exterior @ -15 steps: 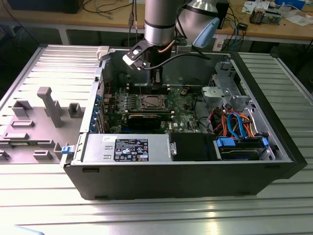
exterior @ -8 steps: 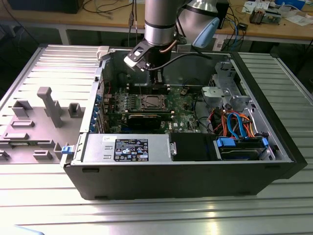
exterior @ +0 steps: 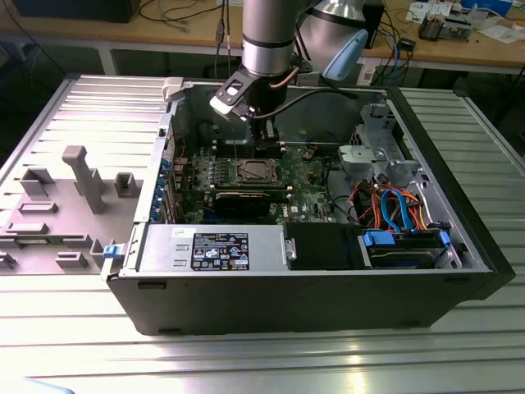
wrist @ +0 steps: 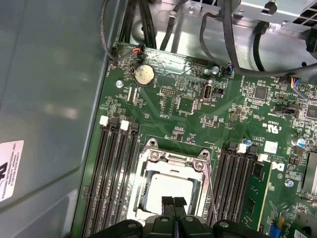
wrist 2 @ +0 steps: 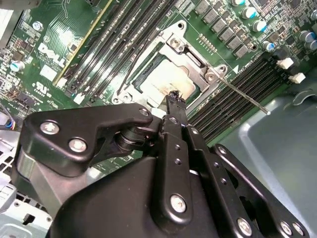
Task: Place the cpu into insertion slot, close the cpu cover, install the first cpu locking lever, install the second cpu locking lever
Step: 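Install the first cpu locking lever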
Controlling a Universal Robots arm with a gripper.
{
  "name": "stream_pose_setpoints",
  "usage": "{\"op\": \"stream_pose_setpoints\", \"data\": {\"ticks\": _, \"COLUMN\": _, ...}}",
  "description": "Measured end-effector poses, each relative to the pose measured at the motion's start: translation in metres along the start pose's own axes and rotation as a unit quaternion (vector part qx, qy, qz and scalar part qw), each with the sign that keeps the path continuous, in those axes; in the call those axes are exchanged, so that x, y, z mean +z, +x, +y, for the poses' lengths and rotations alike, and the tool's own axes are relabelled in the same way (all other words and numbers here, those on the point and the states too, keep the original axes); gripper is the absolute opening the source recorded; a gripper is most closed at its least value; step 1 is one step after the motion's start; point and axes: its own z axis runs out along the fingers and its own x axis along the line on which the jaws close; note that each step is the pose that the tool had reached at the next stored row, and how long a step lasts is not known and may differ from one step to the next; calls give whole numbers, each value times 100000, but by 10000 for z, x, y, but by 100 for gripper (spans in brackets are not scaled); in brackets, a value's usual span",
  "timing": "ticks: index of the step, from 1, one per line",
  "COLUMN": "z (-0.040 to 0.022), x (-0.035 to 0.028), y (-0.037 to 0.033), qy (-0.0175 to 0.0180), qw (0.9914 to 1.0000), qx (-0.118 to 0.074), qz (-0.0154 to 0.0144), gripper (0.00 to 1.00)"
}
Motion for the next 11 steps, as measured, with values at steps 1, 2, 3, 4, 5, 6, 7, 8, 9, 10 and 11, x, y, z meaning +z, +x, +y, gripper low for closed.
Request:
{"op": "stream_pose_setpoints", "data": {"ticks": 1, "z": -8, "x": 0, "y": 1, "qy": 0, "qw": 100000, "qx": -9, "qz": -1, "gripper": 11}}
{"op": "stream_pose_setpoints", "data": {"ticks": 2, "z": -22, "x": -1, "y": 4, "qy": 4, "qw": 100000, "qx": -10, "qz": -6, "gripper": 11}}
{"op": "stream_pose_setpoints", "data": {"ticks": 3, "z": -37, "x": 0, "y": 7, "qy": 1, "qw": 100000, "qx": -7, "qz": -2, "gripper": 11}}
{"op": "stream_pose_setpoints", "data": {"ticks": 4, "z": -56, "x": 0, "y": 12, "qy": -4, "qw": 100000, "qx": -12, "qz": 1, "gripper": 11}}
{"op": "stream_pose_setpoints", "data": {"ticks": 5, "z": -74, "x": 0, "y": 16, "qy": -5, "qw": 100000, "qx": -15, "qz": 1, "gripper": 11}}
{"op": "stream_pose_setpoints", "data": {"ticks": 6, "z": -92, "x": 0, "y": 20, "qy": -10, "qw": 100000, "qx": -8, "qz": 4, "gripper": 11}}
{"op": "stream_pose_setpoints", "data": {"ticks": 7, "z": -94, "x": 0, "y": 21, "qy": -10, "qw": 100000, "qx": -6, "qz": 1, "gripper": 11}}
{"op": "stream_pose_setpoints", "data": {"ticks": 8, "z": -94, "x": 0, "y": 21, "qy": -10, "qw": 100000, "qx": -13, "qz": 0, "gripper": 11}}
{"op": "stream_pose_setpoints", "data": {"ticks": 9, "z": -94, "x": 0, "y": 21, "qy": -11, "qw": 100000, "qx": -14, "qz": 2, "gripper": 11}}
{"op": "stream_pose_setpoints", "data": {"ticks": 10, "z": -94, "x": 0, "y": 20, "qy": -9, "qw": 100000, "qx": -41, "qz": 0, "gripper": 11}}
{"op": "stream_pose_setpoints", "data": {"ticks": 11, "z": -94, "x": 0, "y": 20, "qy": -22, "qw": 99999, "qx": -412, "qz": -2, "gripper": 11}}
